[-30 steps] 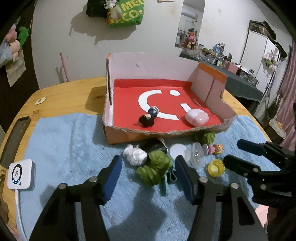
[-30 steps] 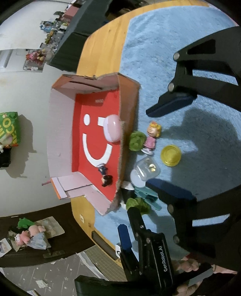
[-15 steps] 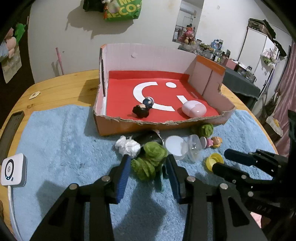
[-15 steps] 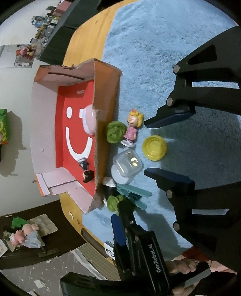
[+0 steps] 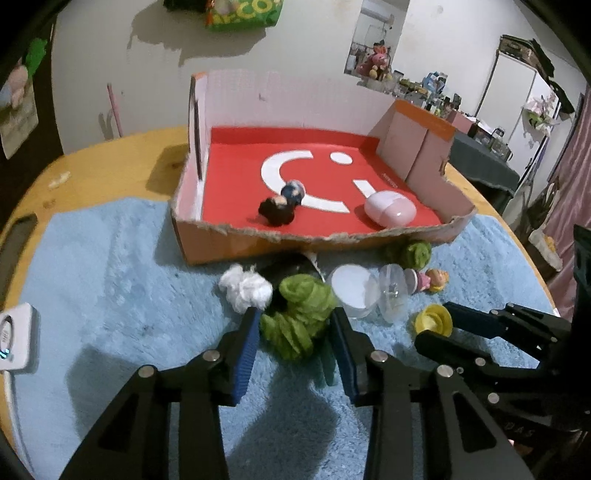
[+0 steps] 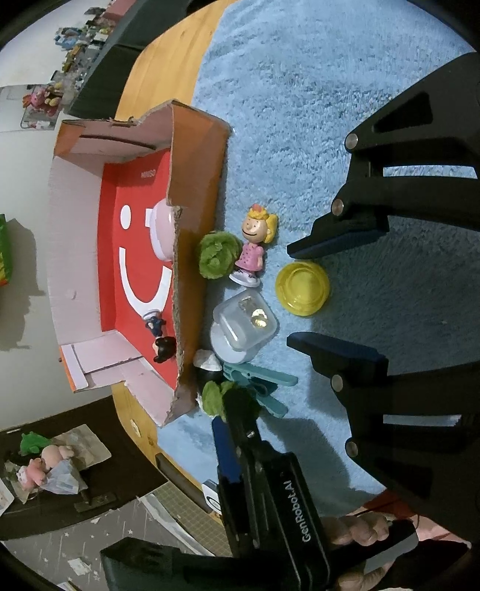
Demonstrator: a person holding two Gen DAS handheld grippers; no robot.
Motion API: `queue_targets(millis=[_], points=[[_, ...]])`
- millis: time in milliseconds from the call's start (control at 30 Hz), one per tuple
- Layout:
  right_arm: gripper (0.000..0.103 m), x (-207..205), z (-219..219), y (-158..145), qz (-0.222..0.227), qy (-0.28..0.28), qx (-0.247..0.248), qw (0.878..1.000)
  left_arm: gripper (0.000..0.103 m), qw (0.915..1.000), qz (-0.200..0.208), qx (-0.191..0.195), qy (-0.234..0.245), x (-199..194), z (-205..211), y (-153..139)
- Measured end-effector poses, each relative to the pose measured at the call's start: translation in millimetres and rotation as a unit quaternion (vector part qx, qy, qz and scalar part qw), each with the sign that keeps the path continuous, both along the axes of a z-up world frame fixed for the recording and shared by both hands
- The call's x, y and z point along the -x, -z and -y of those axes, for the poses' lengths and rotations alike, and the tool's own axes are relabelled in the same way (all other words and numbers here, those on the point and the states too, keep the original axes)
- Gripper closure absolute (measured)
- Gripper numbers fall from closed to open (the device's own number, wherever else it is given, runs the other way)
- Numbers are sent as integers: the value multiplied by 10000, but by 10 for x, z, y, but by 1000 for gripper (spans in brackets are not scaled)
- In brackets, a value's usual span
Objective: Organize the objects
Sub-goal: 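Grasp the green yarn plush with the left tool while the right tool grasps the yellow cap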
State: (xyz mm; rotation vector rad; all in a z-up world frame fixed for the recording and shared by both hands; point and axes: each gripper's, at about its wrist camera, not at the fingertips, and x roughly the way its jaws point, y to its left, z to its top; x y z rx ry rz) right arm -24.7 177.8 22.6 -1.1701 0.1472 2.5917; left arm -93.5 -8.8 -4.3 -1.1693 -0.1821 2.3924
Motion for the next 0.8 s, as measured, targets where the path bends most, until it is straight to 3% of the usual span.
queue_targets(millis=[267,367,800], points=[[63,15,-16,23,21,-6,-10,10000,64,9999,56,-141,-1,45,-15,22],[73,19,-8,30,49,-5,-95,9999,66,10000,-15,-85,27,19,-36,8],[73,9,53,-63,-52,-91,-130,9999,72,9998,-161,-90,34,-52,-3,-68]])
